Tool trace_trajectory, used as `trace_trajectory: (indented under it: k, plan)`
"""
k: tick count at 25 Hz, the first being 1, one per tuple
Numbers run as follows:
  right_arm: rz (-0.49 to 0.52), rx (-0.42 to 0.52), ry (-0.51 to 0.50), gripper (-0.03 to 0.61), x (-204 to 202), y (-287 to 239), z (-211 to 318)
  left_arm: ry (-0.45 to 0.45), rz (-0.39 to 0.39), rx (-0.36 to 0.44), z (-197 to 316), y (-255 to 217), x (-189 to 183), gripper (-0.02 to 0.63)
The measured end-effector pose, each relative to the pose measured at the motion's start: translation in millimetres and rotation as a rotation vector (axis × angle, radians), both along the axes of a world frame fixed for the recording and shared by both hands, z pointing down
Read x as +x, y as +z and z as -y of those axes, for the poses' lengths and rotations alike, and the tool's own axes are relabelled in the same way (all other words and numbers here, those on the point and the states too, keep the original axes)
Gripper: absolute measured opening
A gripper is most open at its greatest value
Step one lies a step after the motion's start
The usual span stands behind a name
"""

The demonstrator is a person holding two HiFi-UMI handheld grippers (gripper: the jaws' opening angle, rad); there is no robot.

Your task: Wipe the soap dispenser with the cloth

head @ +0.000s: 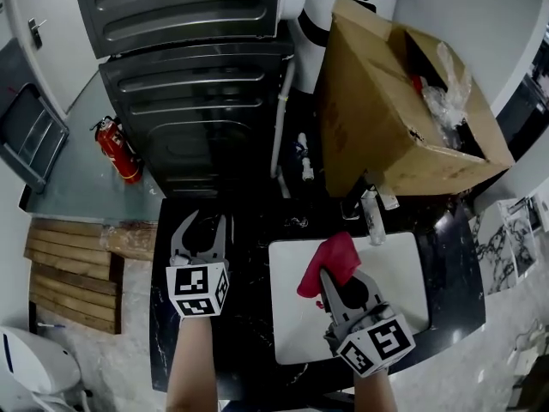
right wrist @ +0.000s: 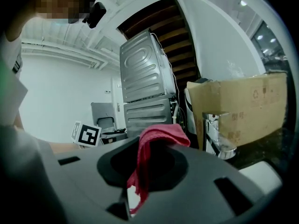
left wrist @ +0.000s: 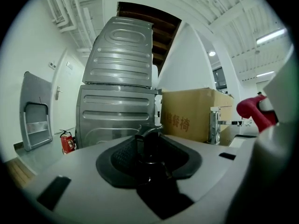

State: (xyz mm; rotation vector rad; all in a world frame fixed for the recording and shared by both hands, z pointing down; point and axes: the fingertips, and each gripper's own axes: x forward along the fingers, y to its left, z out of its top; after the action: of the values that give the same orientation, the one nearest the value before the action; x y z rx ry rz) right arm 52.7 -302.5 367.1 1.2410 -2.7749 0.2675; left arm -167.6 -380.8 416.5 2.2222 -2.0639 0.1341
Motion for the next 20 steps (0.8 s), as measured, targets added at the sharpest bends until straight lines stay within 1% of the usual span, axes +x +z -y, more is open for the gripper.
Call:
trace_trajectory:
  k: [3, 4, 8, 13, 17, 20]
  plan:
    - [-0.003, -0.007, 0.008, 0.048, 1, 3, 2, 0.026, 0.014, 0.022, 4, -1, 2, 0.112]
    - [-0.005, -0.009, 0.009, 0.048, 1, 4, 1, 0.036, 0.021, 0.024, 4, 0, 3, 0.106]
    - [-0.009, -0.008, 0.009, 0.048, 0, 3, -6, 0.059, 0.01, 0.011, 5, 2, 3, 0.103]
    - [-0.015, 0.013, 0.016, 0.048, -5, -5, -22, 0.076, -0.045, -0.011, -5, -1, 7, 0.1]
    - [-0.013, 0.036, 0.04, 0.048, -8, -12, -39, 0.151, -0.108, -0.003, -24, -15, 20, 0.1]
    - [-0.021, 0.044, 0.055, 0.048, -11, -18, -59, 0.205, -0.1, -0.01, -47, -23, 32, 0.1]
